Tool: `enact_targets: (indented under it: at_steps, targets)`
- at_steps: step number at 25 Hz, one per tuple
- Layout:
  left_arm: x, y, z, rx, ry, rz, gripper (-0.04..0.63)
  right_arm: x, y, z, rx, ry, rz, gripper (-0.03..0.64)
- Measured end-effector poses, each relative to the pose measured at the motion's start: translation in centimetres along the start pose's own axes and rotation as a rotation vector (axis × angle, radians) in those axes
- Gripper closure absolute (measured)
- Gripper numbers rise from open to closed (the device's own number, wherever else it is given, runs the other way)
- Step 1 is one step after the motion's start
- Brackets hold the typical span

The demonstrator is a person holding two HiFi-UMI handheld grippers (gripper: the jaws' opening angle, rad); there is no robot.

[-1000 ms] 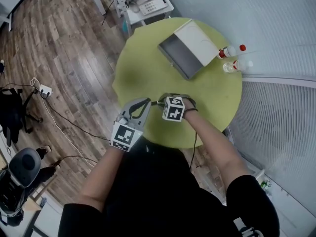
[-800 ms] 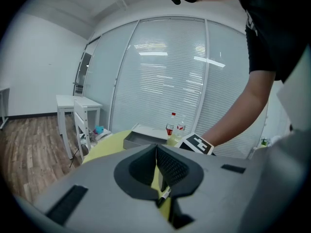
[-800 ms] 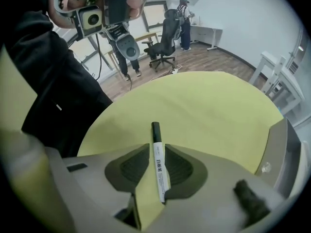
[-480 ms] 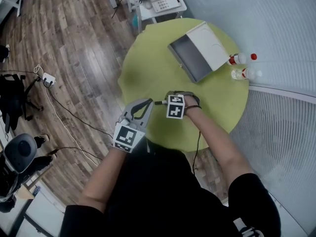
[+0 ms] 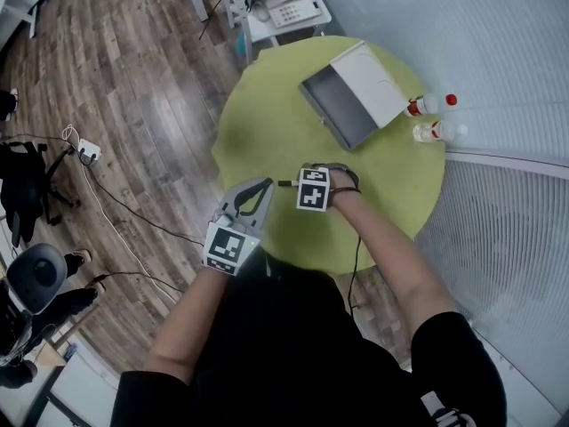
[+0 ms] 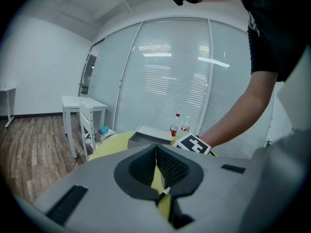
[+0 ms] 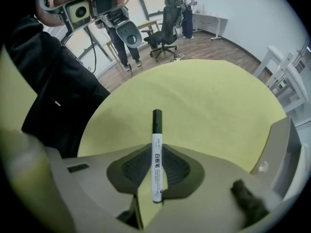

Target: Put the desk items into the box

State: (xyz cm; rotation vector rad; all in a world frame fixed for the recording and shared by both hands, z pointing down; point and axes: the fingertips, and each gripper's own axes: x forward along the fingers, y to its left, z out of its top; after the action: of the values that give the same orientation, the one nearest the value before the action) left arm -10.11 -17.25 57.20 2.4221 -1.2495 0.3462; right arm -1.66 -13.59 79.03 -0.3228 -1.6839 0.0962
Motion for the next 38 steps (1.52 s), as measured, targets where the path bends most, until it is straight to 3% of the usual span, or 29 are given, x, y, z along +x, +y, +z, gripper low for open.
enact_targets:
  at_steps: [8,19,27,38]
  targets:
    - [0.8,-0.8,2.0,0.033,-0.018,-0.04,0.583,-5.7,-0.9,-0.1,0.165,-0.094,-0.018,0.546]
    - [2.8,-3.4,6.0,0.098,-0.049,-0.122,0.581,-13.5,-1.7,-2.9,0.399,-0.189,-0.116,0.546]
    - [6.4,-4.2,7.7,0.129,-0.072,-0.164,0.583,-17.8,-5.7,-4.6,0.532,-0.293,-0.213,0.546]
    - [12.7,-2.5,10.0,0.142,-0.086,-0.15,0.583,-20.4,-11.4,-7.2,0.641,-0.322,-0.242,0.546]
